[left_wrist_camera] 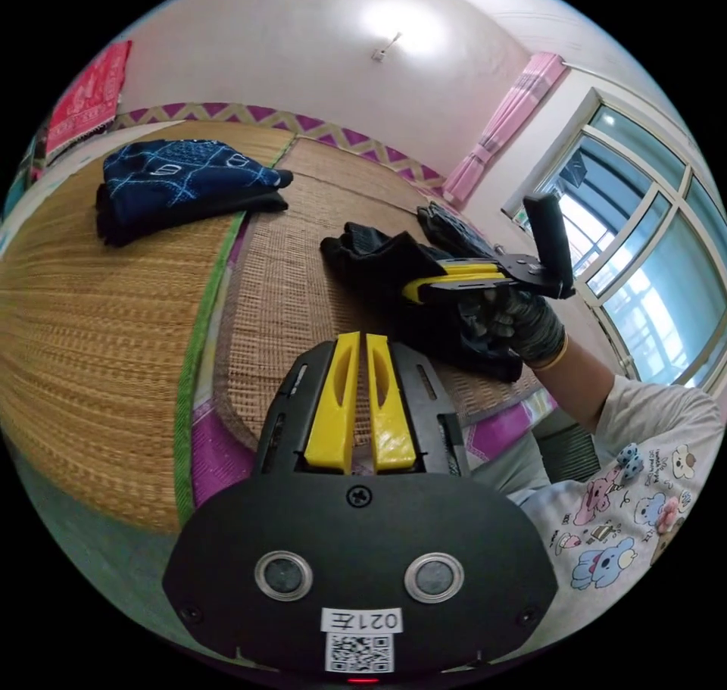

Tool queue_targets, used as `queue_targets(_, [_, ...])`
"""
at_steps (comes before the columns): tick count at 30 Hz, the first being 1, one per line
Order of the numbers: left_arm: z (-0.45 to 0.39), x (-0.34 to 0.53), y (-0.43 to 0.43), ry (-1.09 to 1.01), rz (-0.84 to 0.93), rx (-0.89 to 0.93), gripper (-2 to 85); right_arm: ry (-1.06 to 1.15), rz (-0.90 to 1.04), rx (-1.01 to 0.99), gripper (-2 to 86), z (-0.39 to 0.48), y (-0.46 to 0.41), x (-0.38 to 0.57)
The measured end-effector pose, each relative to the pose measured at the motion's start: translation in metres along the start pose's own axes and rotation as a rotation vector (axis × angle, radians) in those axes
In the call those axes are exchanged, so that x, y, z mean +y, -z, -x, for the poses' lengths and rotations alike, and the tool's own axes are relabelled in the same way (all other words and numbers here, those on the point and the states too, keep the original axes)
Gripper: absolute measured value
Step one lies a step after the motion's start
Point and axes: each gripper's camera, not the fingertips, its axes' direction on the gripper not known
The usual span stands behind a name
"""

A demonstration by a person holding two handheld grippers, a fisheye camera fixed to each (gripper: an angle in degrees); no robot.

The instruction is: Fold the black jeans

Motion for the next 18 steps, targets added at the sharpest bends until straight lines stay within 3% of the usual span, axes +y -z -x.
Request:
queue_targets(4, [0.000, 0.000, -0.009, 0.009, -0.002, 0.025, -0.9, -0.183, -0.101, -0.282, 1.1, -0.066, 0.056, 0.007])
queue_targets(8, [-0.004, -0.001, -0.022, 0.014, -0.009, 0.028, -0.8, -0.281, -0.269, -0.314, 0.0, -0.110, 0.136, 0.022])
queue_targets(13, [-0.006, -0.003, -0.039, 0.014, 0.001, 0.043, -0.7, -0.429, -0.623, -0.141, -0.3, -0.176, 0.342, 0.136])
queue_targets(18, [-0.013, -0.013, -0.068, -0.005, 0.030, 0.039, -0.6, -0.699, -0.747, 0.062, -0.3, -0.229, 0.450, 0.288])
